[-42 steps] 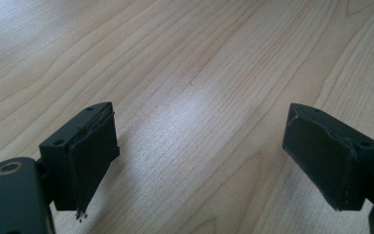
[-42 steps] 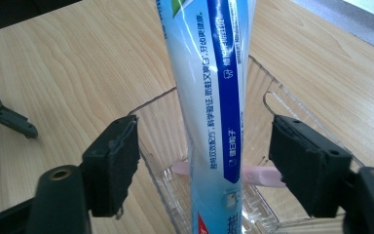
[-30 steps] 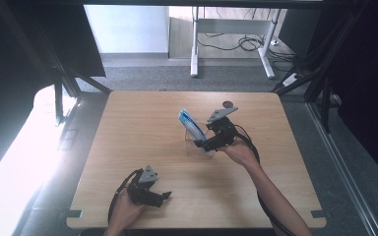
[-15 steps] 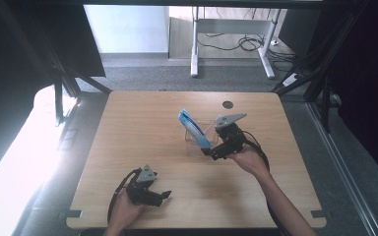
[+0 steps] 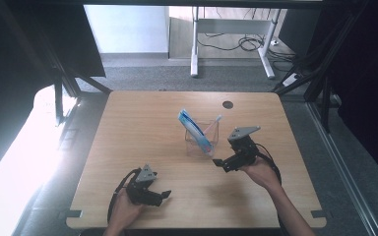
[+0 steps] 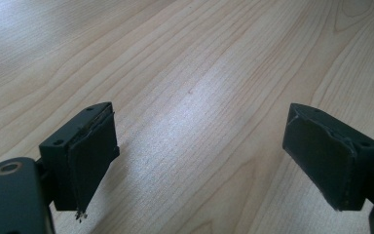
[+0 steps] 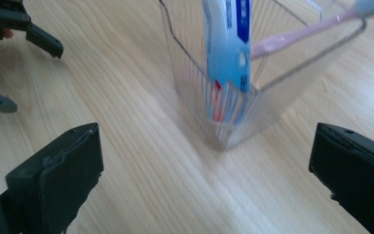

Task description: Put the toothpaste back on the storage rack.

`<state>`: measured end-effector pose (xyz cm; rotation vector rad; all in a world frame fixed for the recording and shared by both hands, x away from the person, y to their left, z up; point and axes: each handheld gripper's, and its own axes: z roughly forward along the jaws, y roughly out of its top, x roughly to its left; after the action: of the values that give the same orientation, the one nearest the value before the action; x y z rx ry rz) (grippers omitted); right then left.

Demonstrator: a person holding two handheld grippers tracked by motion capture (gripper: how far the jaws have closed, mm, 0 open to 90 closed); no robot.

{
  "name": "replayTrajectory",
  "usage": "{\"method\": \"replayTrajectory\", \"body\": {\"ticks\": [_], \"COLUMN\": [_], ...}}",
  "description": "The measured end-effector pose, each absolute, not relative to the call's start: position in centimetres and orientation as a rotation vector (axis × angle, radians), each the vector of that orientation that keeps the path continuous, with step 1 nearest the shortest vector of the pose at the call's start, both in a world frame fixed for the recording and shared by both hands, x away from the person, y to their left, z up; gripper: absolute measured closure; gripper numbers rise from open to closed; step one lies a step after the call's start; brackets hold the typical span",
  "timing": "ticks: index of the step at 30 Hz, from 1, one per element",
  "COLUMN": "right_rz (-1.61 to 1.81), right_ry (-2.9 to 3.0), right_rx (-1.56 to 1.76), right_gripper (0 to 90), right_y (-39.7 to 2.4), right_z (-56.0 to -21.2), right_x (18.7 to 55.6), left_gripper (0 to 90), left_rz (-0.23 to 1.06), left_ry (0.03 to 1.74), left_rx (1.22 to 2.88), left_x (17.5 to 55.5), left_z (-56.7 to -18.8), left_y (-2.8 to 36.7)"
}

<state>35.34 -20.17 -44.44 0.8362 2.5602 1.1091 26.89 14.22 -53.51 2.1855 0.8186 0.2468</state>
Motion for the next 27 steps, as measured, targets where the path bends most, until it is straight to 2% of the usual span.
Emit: {"method": "replayTrajectory", "body": {"ticks": [27], "right_rz": [0.995], "right_ry": [2.442], "right_rx": [1.02], "right_gripper": [0.1], "right_y": [-27.6], "right_z": [-50.8], "right_x": [30.1], "left_gripper": [12.9], "left_rz": [0.262], "left_ry": [0.825], "left_rx": [2.197], "left_x": [26.8], "left_z": [-53.6], "left_y": [14.1]}}
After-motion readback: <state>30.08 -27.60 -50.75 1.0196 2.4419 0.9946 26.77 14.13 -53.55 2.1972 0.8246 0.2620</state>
